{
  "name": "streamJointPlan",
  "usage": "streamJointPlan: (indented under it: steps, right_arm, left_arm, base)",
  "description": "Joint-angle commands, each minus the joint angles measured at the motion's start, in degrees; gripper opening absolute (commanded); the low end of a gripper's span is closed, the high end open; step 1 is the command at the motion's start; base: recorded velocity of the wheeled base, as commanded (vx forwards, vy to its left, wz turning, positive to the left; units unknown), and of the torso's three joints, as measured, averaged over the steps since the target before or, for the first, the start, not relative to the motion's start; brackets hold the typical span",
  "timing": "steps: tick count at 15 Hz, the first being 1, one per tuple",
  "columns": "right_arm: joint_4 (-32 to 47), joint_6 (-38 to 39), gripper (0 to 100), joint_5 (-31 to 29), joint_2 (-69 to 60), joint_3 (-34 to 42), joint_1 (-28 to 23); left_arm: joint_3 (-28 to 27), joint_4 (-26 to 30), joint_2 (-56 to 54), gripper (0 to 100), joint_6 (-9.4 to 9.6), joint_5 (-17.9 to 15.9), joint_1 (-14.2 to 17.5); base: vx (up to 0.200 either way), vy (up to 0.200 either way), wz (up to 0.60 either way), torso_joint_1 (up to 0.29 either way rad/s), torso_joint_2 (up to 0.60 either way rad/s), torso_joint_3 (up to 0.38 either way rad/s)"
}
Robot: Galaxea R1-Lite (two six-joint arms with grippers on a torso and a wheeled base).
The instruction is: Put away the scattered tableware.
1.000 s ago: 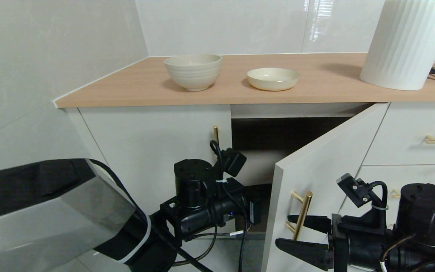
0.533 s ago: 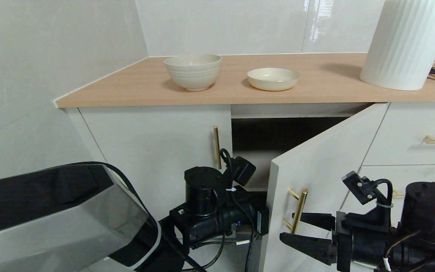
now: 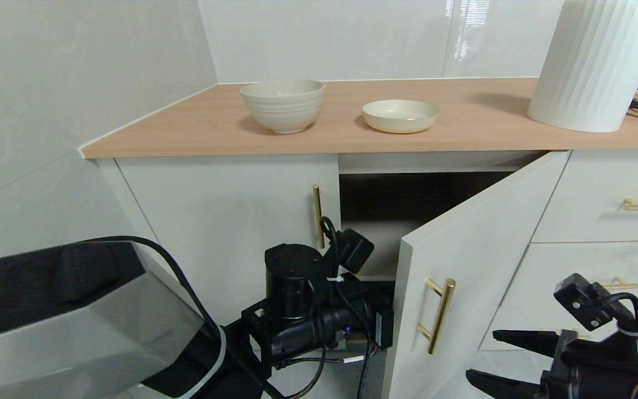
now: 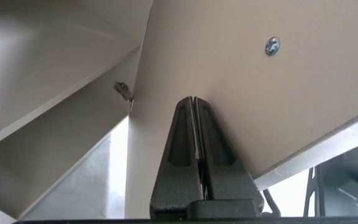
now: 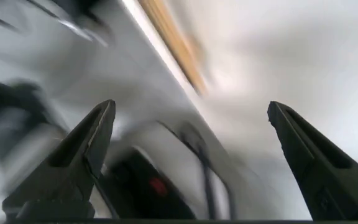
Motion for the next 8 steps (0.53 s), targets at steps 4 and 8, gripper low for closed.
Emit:
streamJointPlan:
  steps: [4, 8]
  right_arm:
    - [26.4, -2.7, 100, -10.4, -22.0, -9.9, 2.8]
    - [26.7, -2.7, 100, -10.4, -22.8, -9.8, 2.8]
  left_arm:
    - [0.5, 0.6, -0.5, 0, -0.01, 0.1, -0.9]
    - [0.6, 1.1, -0.6, 0, -0.01, 0.2, -1.0]
  base:
    - [0.0, 0.0, 0.0, 0.0, 0.0, 0.0]
    - [0.0, 0.0, 0.0, 0.0, 0.0, 0.0]
